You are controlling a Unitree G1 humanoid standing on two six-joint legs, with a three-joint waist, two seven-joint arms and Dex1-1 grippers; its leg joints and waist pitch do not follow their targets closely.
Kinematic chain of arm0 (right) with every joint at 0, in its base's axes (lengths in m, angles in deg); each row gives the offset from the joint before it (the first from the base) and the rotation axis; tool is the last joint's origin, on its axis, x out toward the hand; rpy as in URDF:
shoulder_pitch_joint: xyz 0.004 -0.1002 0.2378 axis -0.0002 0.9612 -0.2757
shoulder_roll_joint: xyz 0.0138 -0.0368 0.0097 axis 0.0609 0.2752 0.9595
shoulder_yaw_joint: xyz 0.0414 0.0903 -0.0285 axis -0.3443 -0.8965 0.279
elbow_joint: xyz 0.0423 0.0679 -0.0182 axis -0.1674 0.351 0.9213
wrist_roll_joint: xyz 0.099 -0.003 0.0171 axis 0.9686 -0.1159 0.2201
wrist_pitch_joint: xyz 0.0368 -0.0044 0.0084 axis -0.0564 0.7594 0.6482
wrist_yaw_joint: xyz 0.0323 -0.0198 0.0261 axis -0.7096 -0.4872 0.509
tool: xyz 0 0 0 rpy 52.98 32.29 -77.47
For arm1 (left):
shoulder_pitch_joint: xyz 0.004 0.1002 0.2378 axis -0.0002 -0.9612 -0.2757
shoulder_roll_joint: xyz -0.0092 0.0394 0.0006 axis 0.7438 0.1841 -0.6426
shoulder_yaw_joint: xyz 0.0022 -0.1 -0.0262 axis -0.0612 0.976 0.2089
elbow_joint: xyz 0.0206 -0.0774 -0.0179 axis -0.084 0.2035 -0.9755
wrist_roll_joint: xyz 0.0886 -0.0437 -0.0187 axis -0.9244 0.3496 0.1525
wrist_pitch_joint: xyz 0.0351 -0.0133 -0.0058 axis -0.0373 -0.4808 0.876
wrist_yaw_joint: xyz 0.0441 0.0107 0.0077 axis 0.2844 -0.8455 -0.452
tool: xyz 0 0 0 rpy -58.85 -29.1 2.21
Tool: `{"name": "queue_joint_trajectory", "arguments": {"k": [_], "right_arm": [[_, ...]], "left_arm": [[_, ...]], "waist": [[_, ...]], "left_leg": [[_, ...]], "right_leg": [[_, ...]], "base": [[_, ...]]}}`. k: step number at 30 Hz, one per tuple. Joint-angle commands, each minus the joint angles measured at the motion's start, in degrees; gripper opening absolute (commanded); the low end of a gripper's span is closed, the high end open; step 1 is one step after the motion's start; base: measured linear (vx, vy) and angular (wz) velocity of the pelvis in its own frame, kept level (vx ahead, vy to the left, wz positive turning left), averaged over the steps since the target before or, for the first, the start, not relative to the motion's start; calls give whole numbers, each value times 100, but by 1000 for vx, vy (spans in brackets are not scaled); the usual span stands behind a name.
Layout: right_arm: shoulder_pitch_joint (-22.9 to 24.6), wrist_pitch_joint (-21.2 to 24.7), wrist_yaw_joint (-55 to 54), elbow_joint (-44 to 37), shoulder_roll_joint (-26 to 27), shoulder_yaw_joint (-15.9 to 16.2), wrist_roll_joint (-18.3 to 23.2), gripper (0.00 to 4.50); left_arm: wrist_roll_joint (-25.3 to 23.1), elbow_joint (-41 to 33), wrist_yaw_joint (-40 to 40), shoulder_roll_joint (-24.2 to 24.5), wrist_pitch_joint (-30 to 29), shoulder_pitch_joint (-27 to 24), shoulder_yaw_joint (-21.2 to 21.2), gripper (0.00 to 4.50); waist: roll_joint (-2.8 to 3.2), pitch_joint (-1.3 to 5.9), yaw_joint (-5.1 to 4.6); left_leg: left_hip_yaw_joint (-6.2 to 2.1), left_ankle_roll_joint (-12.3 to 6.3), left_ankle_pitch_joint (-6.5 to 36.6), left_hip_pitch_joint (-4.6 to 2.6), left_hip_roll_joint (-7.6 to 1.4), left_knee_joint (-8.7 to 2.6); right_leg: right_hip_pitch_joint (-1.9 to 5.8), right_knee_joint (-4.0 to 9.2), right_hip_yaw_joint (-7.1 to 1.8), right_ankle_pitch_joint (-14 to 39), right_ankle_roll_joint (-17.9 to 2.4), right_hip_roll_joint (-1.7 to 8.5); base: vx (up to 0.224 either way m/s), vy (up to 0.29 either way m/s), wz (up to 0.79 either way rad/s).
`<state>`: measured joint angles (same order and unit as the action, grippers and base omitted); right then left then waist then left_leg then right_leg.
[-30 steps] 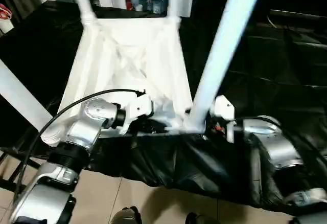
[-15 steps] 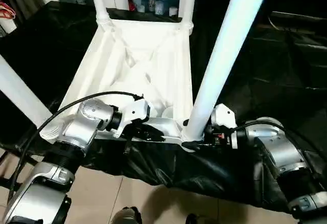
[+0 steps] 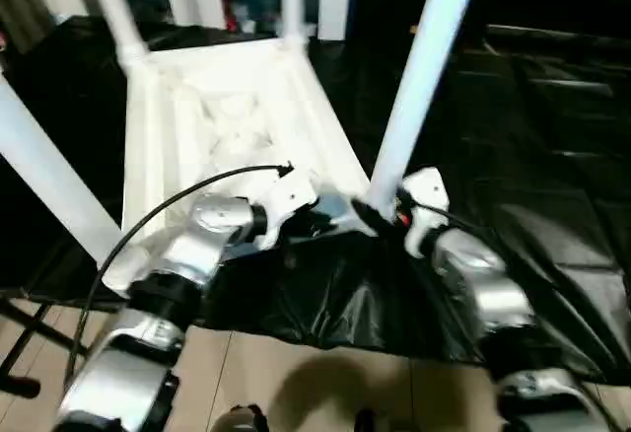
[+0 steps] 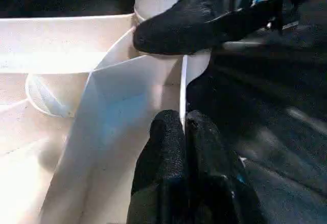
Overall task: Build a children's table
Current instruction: Rotate leg to tighten
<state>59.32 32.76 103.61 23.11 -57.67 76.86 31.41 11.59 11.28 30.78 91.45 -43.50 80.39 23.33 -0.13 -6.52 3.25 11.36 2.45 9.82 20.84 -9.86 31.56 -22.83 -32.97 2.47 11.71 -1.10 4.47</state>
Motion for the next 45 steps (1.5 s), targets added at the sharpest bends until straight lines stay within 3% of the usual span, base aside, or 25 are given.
{"name": "queue_joint_trajectory", "arguments": {"k": [1, 2, 5, 10, 11, 15, 17, 21, 23, 25, 27, 31, 34, 40, 45], "right_arm": [[47, 81, 84, 352, 737, 770, -200, 270], [35, 35, 52, 364, 784, 788, -217, 270], [33, 36, 140, 330, 795, 765, -175, 340], [7, 13, 479, 273, 387, 713, -205, 382], [-11, 3, 647, 287, 253, 700, -194, 393], [-63, -96, 1280, 297, -172, 801, -203, 393], [-71, -99, 1895, 190, -458, 859, -97, 393], [83, -83, 3043, -169, -890, 1050, 88, 393], [129, -54, 3313, -265, -991, 1109, 144, 393], [183, -3, 3657, -403, -1137, 1200, 227, 393], [216, 35, 4051, -510, -1305, 1299, 302, 393], [230, 1, 4475, -605, -1524, 1429, 319, 393], [238, 44, 4779, -696, -1660, 1479, 342, 393], [234, 83, 5039, -746, -1783, 1560, 349, 351], [274, 145, 5014, -775, -1722, 1558, 389, 306]], "left_arm": [[-84, 12, -297, -609, -30, 16, -411, 0], [-107, 8, -326, -630, -20, 15, -429, 0], [-141, -17, -334, -630, -1, 5, -468, 0], [-84, -174, 135, -365, 157, -101, -504, 0], [-65, -216, 306, -267, 206, -140, -506, 0], [72, -352, 896, 14, 378, -253, -534, 0], [159, -429, 1367, 253, 445, -304, -564, 0], [246, -393, 1866, 542, 482, -302, -519, 0], [299, -388, 1976, 592, 504, -298, -496, 0], [369, -381, 2148, 657, 493, -286, -482, 0], [472, -338, 2330, 726, 550, -255, -469, 0], [606, -342, 2605, 823, 528, -224, -464, 0], [667, -366, 2901, 910, 449, -197, -487, 0], [585, -217, 2996, 980, 581, -126, -500, 0], [565, -160, 2700, 886, 608, -110, -446, 0]], "waist": [[10, 199, 5], [-13, 199, 5], [-14, 197, 12], [-9, 221, 24], [-9, 251, 30], [-2, 296, 44], [-17, 334, 29], [-22, 377, 71], [-18, 366, 115], [-24, 350, 149], [-13, 318, 202], [-7, 295, 203], [-11, 294, 202], [-13, 324, 215], [-19, 320, 238]], "left_leg": [[-263, 125, 2497, -117, -368, -522], [-268, 106, 2502, -112, -365, -526], [-257, 74, 2546, -130, -366, -520], [-242, 4, 2310, -94, -381, -523], [-212, -52, 2089, -77, -378, -499], [-147, -270, 1559, -76, -368, -432], [-142, -414, 1179, -7, -354, -381], [-76, -914, 283, 2, -338, -254], [-70, -987, 316, -14, -355, -241], [-82, -933, 473, -20, -368, -260], [-90, -732, 795, -51, -393, -295], [-108, -463, 1161, -62, -412, -344], [-108, -438, 1122, -59, -402, -343], [-100, -598, 777, -46, -390, -300], [-102, -556, 903, -53, -399, -309]], "right_leg": [[46, 563, -282, 2986, -701, 505], [53, 572, -280, 3031, -658, 505], [27, 587, -294, 3051, -628, 503], [52, 542, -305, 2611, -696, 489], [79, 491, -313, 2110, -837, 477], [128, 397, -303, 1141, -1165, 451], [201, 304, -294, 583, -1306, 452], [259, 121, -232, -1061, -1726, 385], [246, 126, -228, -1013, -1755, 405], [254, 149, -216, -607, -1711, 411], [222, 214, -223, 148, -1627, 418], [202, 262, -239, 782, -1518, 429], [204, 257, -247, 755, -1506, 430], [220, 201, -238, 199, -1620, 429], [216, 219, -238, 398, -1604, 435]], "base": [[0, 0, 0], [0, 0, 0], [0, 0, 0], [0, 0, 0], [0, 0, 0], [41, -11, 3], [39, -13, 0], [77, -42, 1], [0, 0, 0], [0, 0, 0], [0, 0, 0], [0, 0, 0], [0, 0, 0], [0, 0, 0], [0, 0, 0]]}}
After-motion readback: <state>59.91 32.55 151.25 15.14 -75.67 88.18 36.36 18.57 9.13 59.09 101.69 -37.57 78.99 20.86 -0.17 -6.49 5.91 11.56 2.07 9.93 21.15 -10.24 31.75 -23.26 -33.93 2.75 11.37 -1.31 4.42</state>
